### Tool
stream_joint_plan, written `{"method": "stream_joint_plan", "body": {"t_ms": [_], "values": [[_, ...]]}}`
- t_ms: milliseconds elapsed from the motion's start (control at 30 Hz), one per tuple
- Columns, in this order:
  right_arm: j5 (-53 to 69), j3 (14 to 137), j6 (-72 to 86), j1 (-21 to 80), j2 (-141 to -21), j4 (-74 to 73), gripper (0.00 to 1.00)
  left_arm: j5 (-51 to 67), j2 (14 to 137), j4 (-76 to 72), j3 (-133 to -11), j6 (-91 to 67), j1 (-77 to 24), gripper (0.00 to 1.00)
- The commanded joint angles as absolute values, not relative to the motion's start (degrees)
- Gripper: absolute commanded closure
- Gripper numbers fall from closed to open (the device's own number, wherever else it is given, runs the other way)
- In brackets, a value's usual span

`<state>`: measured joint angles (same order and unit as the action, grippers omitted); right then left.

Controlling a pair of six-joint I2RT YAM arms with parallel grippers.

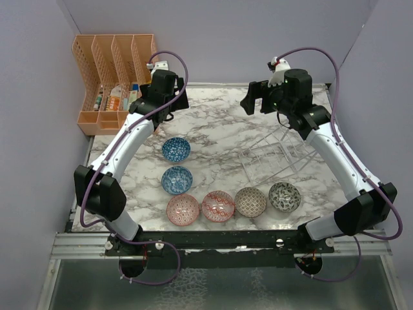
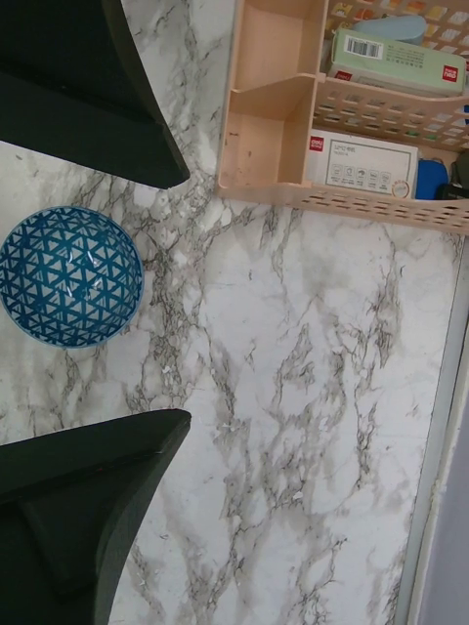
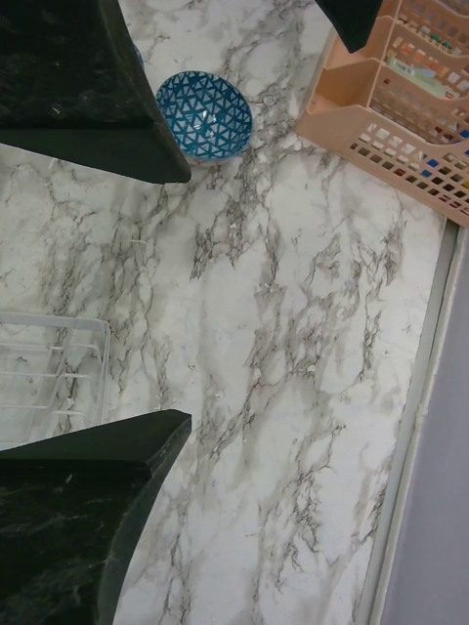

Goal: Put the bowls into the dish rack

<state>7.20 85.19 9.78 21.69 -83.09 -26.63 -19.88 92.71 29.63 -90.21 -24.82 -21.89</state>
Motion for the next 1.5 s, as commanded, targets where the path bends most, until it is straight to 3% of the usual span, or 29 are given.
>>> {"method": "stream_joint_plan", "body": {"t_ms": [0, 333, 533, 867, 1033, 1167, 1467], "values": [[3.43, 87.56, 9.45, 21.95, -83.24, -28.04, 0.01, -19.49, 92.2, 25.3, -89.46, -22.24, -22.24, 0.01], [-2.5, 88.95, 10.25, 21.88, -83.17, -31.59, 0.01, -10.82, 82.15, 8.59, -74.27, -14.06, -22.15, 0.01], [-4.05, 89.72, 11.39, 21.82, -84.51, -36.28, 0.01, -11.36, 83.95, 13.29, -72.09, -18.28, -22.35, 0.01], [-1.16, 87.45, 14.37, 17.3, -83.89, -39.78, 0.01, -11.8, 90.38, 11.71, -66.99, -16.32, -26.15, 0.23], [1.58, 85.71, 15.3, 14.99, -82.96, -39.92, 0.04, -11.79, 93.77, 11.49, -65.92, -16.71, -27.92, 0.25], [1.71, 85.48, 15.18, 14.86, -83.04, -40.88, 0.05, -10.88, 95.31, 11.5, -64.66, -16.33, -28.36, 0.34], [0.28, 84.05, 15.38, 14.52, -83.14, -41.66, 0.07, -8.94, 99.33, 11.36, -62.51, -16.89, -29.24, 0.36]]}}
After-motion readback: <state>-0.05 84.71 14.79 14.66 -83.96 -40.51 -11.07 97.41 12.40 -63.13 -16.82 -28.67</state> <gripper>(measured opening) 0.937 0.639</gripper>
